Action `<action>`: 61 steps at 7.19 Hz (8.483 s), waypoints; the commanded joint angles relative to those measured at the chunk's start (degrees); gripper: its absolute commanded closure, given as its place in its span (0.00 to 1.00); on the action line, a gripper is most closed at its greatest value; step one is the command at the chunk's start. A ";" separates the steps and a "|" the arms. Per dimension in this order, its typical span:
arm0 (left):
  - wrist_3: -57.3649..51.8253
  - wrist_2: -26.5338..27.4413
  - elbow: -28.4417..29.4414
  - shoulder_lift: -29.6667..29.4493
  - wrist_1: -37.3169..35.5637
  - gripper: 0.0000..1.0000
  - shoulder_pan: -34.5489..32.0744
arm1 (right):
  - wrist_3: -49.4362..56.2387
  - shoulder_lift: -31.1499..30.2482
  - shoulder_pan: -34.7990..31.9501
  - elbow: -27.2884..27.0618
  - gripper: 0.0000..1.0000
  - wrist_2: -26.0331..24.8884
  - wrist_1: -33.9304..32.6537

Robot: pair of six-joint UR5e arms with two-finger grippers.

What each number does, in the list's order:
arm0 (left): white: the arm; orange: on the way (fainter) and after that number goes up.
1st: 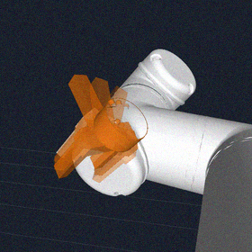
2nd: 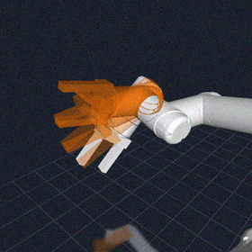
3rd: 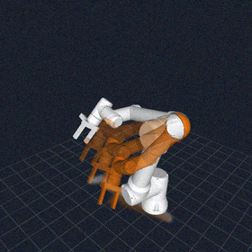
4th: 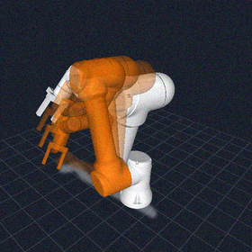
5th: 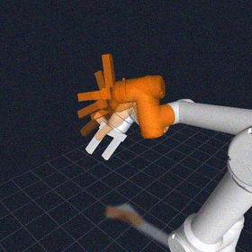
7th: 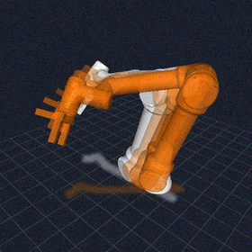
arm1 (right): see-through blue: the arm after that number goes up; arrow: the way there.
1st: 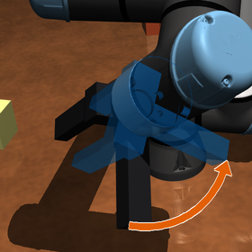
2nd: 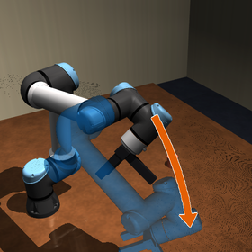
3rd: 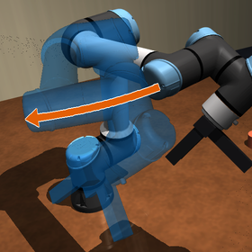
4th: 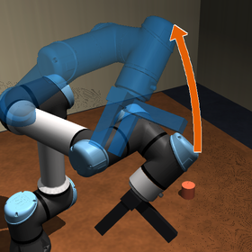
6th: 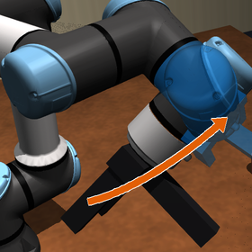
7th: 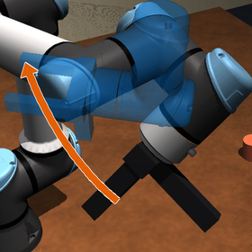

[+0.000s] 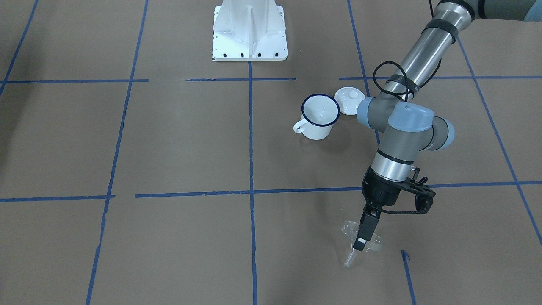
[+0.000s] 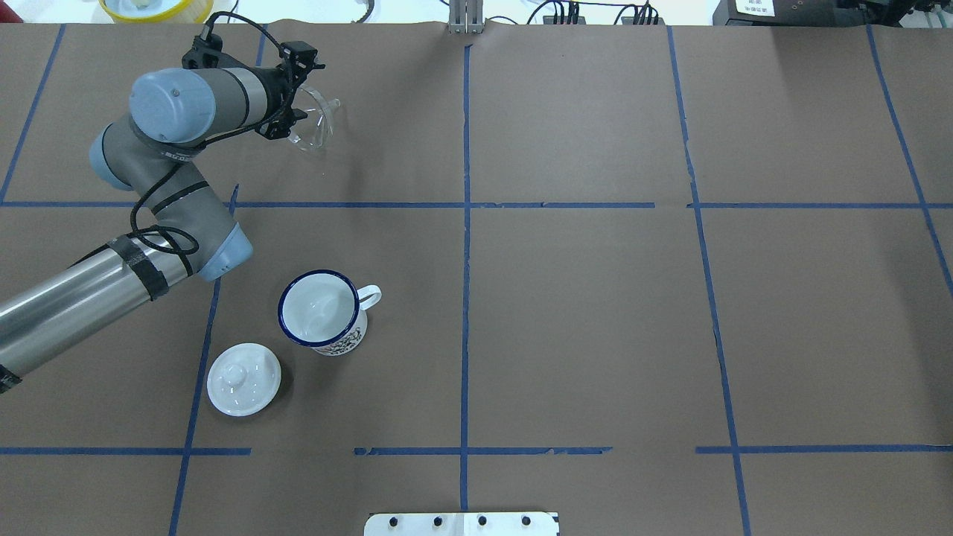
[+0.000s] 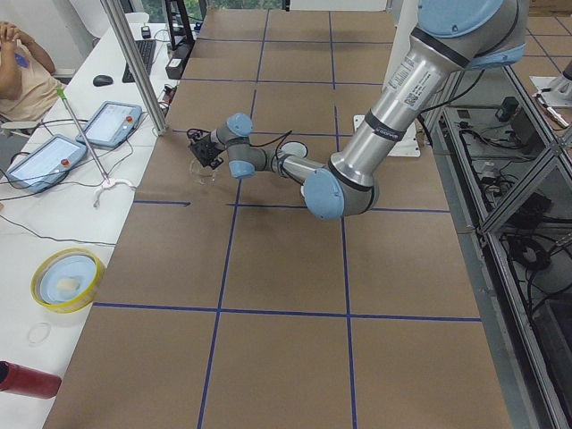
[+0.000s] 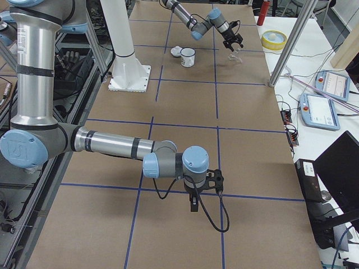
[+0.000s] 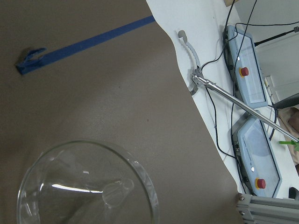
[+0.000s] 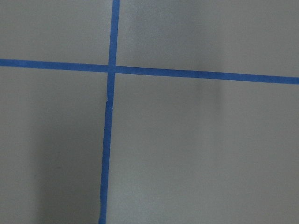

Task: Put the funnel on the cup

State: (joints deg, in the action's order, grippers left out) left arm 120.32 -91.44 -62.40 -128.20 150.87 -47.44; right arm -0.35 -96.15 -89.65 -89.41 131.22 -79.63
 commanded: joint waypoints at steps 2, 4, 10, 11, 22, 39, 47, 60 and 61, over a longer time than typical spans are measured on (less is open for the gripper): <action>-0.26 0.99 1.23 -0.30 1.27 0.91 -0.20 | 0.00 0.00 0.00 -0.06 0.00 0.00 0.00; -0.87 1.08 1.23 -0.12 1.27 1.00 -0.20 | 0.00 0.00 0.00 0.03 0.00 0.00 0.00; -2.90 -9.50 -18.39 0.23 -9.20 1.00 -7.12 | 0.00 0.00 0.00 0.03 0.00 0.00 0.00; -3.07 -15.90 -26.38 0.32 -18.41 1.00 -9.84 | 0.00 0.00 0.00 -0.06 0.00 0.00 0.00; -36.03 -23.88 -47.07 -6.34 -95.16 1.00 6.30 | -0.09 0.00 0.00 -0.06 0.00 0.00 0.00; -33.04 -19.48 -42.52 0.14 -75.45 0.00 14.31 | 0.00 0.00 0.00 0.03 0.00 0.00 0.00; -112.99 -33.10 -48.13 37.03 -57.10 0.00 -30.45 | 0.00 0.00 0.00 0.03 0.00 0.00 0.00; -129.81 -45.32 -33.84 42.50 -57.17 0.00 -45.02 | 0.00 0.00 0.00 0.03 0.00 0.00 0.00; -129.72 -45.41 -33.93 42.50 -57.17 0.00 -45.02 | 0.00 0.00 0.00 0.03 0.00 0.00 0.00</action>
State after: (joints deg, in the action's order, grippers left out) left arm -9.48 -136.76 -96.26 -85.73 93.70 -92.47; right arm -0.35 -96.15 -89.65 -89.39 131.22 -79.63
